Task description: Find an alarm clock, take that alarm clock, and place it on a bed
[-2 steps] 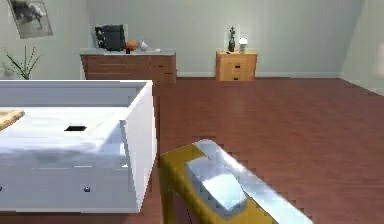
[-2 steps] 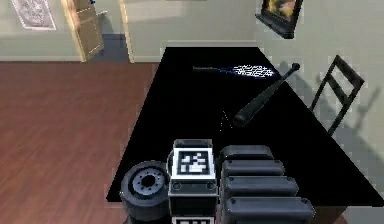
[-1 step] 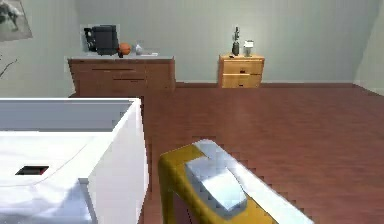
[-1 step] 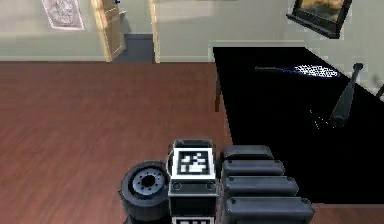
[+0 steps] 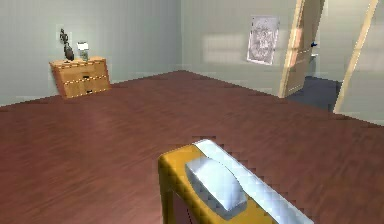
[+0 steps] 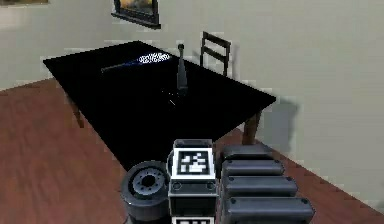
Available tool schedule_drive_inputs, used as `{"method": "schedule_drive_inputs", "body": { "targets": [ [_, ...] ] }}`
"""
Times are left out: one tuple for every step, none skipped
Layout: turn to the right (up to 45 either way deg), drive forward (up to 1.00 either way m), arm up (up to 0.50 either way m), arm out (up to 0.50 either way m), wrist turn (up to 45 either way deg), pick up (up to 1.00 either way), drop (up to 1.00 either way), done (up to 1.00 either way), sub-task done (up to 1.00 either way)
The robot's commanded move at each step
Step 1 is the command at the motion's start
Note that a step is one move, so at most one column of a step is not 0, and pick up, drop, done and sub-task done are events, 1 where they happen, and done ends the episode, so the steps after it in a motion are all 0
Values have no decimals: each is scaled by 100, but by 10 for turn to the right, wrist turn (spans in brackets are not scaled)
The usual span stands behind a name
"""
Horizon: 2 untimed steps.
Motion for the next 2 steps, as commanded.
{"method": "schedule_drive_inputs", "body": {
  "targets": [
    [0,35,0,0,0,0,0,0,0],
    [420,0,0,0,0,0,0,0,0]
  ]
}}
